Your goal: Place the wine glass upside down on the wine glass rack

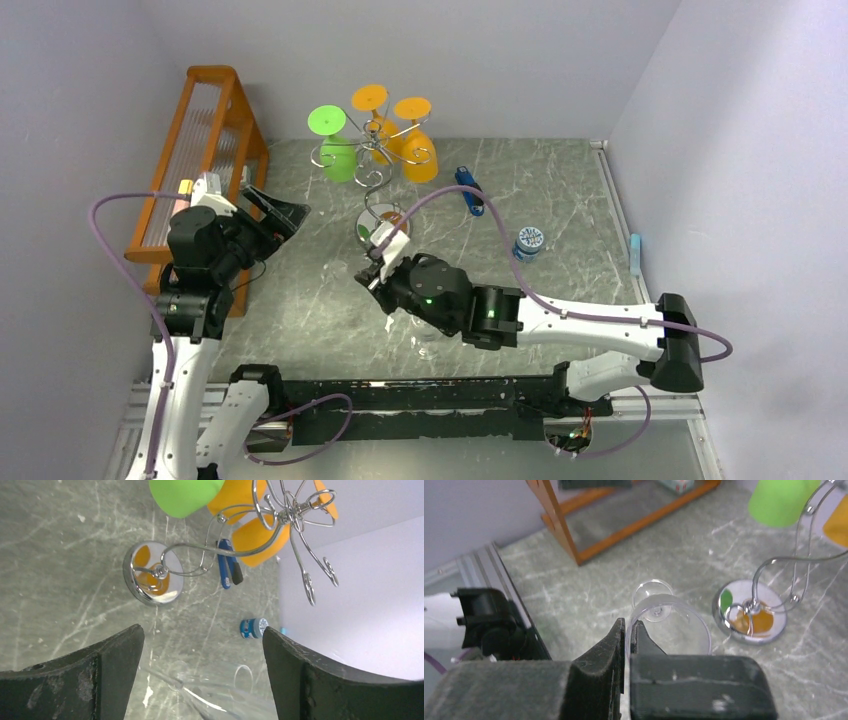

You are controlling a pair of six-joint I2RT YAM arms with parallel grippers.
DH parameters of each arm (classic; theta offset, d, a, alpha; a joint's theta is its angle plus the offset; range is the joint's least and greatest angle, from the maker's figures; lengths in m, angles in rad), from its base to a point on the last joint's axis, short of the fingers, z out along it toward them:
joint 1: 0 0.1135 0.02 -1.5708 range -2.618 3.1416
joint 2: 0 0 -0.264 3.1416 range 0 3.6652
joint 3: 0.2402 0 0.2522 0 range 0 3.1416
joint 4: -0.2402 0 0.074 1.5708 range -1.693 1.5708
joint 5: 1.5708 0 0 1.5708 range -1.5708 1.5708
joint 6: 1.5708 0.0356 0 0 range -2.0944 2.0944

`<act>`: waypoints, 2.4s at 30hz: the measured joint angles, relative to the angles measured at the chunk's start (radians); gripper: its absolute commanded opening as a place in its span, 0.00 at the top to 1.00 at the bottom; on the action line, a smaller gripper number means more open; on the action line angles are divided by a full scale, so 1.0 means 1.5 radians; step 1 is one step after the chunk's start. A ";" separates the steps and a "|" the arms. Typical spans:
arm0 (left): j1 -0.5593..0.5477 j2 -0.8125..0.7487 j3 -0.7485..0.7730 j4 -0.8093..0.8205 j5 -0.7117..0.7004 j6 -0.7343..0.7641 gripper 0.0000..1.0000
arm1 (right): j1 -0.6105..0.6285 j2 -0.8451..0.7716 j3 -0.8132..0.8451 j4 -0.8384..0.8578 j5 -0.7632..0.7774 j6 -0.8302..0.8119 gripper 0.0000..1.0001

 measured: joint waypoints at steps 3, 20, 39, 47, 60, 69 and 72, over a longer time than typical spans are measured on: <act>0.000 -0.025 -0.028 0.001 0.008 -0.041 0.07 | 0.000 -0.025 -0.053 0.122 0.011 -0.028 1.00; -0.001 -0.053 -0.223 0.133 0.102 -0.250 0.07 | 0.001 -0.026 -0.186 0.524 0.069 -0.085 1.00; -0.001 -0.088 -0.290 0.331 0.156 -0.479 0.40 | 0.010 -0.011 -0.222 0.624 0.051 -0.087 1.00; -0.001 -0.088 -0.289 0.336 0.162 -0.494 0.58 | 0.013 -0.008 -0.239 0.649 0.027 -0.094 1.00; 0.001 -0.078 -0.240 0.331 0.156 -0.505 0.95 | 0.017 -0.019 -0.271 0.661 -0.018 -0.097 0.96; 0.001 -0.077 -0.215 0.330 0.158 -0.453 0.95 | 0.018 -0.038 -0.275 0.647 -0.028 -0.068 0.54; 0.001 -0.069 -0.197 0.329 0.160 -0.417 0.95 | 0.019 -0.056 -0.284 0.643 -0.027 -0.051 0.45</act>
